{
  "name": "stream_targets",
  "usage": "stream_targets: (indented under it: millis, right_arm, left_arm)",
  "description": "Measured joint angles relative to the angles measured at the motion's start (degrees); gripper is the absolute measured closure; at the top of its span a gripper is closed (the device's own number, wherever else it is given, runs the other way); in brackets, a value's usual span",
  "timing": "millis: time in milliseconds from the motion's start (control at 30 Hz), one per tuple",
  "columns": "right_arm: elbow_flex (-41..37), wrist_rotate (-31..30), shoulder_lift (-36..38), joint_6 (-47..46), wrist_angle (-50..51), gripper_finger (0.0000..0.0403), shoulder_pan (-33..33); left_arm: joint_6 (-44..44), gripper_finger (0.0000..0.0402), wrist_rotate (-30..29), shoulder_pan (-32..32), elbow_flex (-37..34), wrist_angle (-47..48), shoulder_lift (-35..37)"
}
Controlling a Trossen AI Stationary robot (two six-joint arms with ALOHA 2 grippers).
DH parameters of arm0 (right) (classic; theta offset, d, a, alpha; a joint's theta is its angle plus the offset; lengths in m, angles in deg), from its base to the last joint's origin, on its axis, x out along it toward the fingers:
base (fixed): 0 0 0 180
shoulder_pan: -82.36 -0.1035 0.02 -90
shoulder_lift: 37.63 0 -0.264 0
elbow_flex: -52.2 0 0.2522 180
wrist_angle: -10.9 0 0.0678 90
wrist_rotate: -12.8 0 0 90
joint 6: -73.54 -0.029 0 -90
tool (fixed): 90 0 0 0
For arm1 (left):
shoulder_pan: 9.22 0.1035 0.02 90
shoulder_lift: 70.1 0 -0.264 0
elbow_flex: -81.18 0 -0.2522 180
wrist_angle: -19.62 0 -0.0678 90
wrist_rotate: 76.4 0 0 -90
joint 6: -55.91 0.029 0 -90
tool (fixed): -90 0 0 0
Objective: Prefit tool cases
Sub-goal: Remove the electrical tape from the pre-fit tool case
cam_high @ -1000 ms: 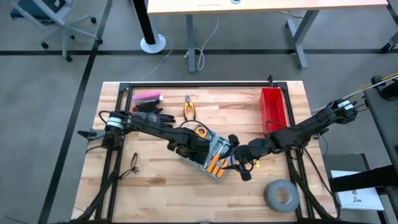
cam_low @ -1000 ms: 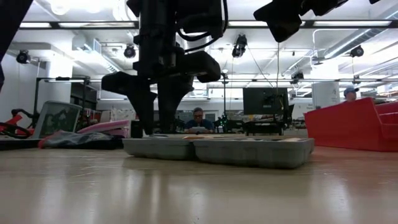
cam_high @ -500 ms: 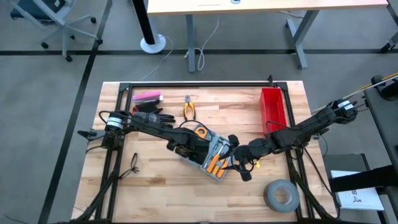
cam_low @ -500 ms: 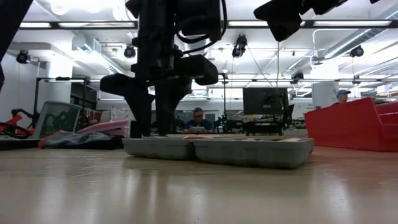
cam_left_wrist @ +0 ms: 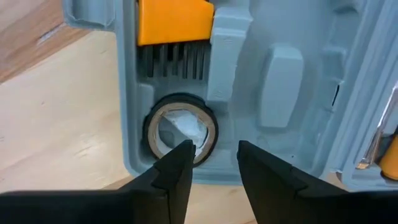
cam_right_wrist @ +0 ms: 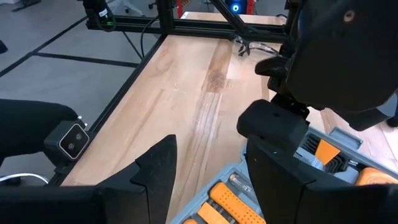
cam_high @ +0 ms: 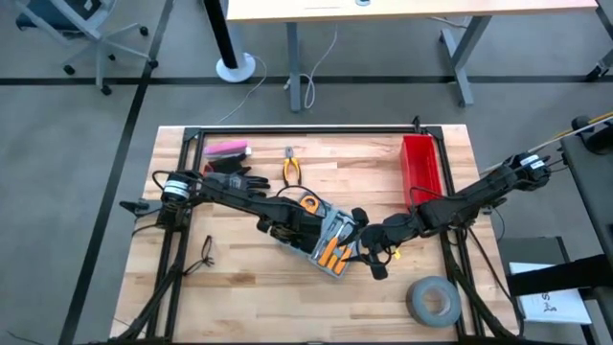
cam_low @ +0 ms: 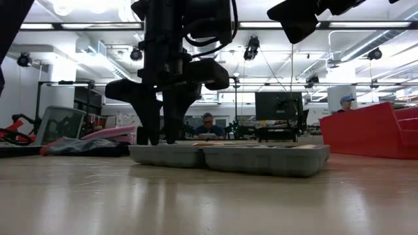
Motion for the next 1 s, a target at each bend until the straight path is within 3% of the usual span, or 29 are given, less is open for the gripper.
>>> stream_targets:
  millis: [300, 433, 533, 1000]
  right_arm:
    - [0.0, 0.0, 0.0, 0.1, 0.0, 0.0231, -0.2]
    - [0.0, 0.0, 0.0, 0.0, -0.1, 0.0231, -0.4]
    - [0.0, 0.0, 0.0, 0.2, -0.5, 0.0231, -0.5]
    - [0.0, 0.0, 0.0, -0.3, -0.7, 0.0231, -0.5]
  left_arm:
    - [-0.2, 0.0286, 1.1, 0.0, -8.8, -8.3, 0.7]
    - [0.2, 0.0337, 1.9, 0.0, -10.1, -10.0, 0.8]
    - [3.4, 0.0385, 2.7, 0.0, -8.7, -8.7, 0.6]
    - [5.5, 0.0399, 3.0, -1.5, 7.7, 6.9, -0.4]
